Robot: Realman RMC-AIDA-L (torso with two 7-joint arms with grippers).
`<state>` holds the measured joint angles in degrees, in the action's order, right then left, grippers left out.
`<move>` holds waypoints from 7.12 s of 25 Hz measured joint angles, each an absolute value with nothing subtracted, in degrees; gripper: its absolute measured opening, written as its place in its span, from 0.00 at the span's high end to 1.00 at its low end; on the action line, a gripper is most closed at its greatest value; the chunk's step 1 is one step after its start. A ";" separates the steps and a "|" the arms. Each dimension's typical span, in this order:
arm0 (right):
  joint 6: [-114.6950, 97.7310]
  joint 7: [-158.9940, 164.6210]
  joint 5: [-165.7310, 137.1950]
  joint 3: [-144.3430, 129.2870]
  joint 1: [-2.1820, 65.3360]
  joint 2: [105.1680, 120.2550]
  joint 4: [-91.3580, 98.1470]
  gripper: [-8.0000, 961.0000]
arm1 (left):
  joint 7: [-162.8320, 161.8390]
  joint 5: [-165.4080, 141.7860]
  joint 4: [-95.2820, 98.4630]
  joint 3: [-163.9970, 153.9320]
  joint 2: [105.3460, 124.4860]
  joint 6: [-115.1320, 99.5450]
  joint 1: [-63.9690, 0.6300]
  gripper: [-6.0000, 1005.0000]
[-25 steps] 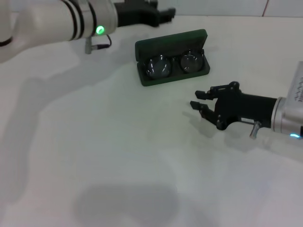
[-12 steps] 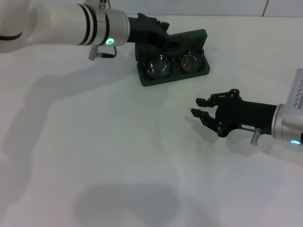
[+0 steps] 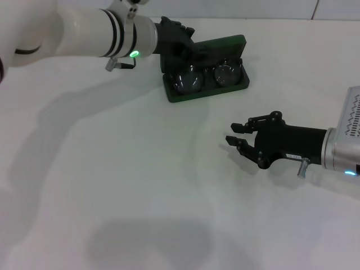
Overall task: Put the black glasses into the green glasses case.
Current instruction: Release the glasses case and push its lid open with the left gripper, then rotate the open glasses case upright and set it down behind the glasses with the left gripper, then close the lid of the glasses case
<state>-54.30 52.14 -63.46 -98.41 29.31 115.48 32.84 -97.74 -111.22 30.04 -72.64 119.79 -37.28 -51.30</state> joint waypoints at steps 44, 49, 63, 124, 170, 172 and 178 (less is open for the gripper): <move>-54.12 47.62 -63.45 -99.14 29.09 115.92 32.50 0.73 | -96.92 -112.05 29.19 -81.14 119.79 -31.52 -51.94 0.64; -54.12 47.10 -63.45 -99.14 29.04 115.92 32.50 0.73 | -96.92 -112.05 29.47 -81.55 119.89 -31.25 -51.79 0.69; -54.59 46.78 -63.46 -99.05 27.91 115.83 32.59 0.73 | -95.25 -111.26 39.41 -81.49 119.89 -38.44 -46.79 0.81; -59.32 65.68 -87.29 -88.91 24.82 115.83 47.68 0.71 | -76.75 -79.30 46.36 -77.86 119.63 -62.10 -26.68 0.46; -87.23 70.20 -92.26 -74.62 21.87 112.49 43.71 0.70 | -90.86 -93.96 34.76 -77.17 118.51 -58.96 -40.20 0.46; -86.94 70.28 -93.38 -74.57 21.81 112.88 43.58 0.70 | -92.43 -96.11 34.73 -77.17 119.04 -58.84 -41.16 0.46; -86.68 70.21 -96.20 -74.51 21.87 113.70 43.13 0.46 | -94.00 -97.88 34.60 -77.60 119.66 -58.48 -42.50 0.46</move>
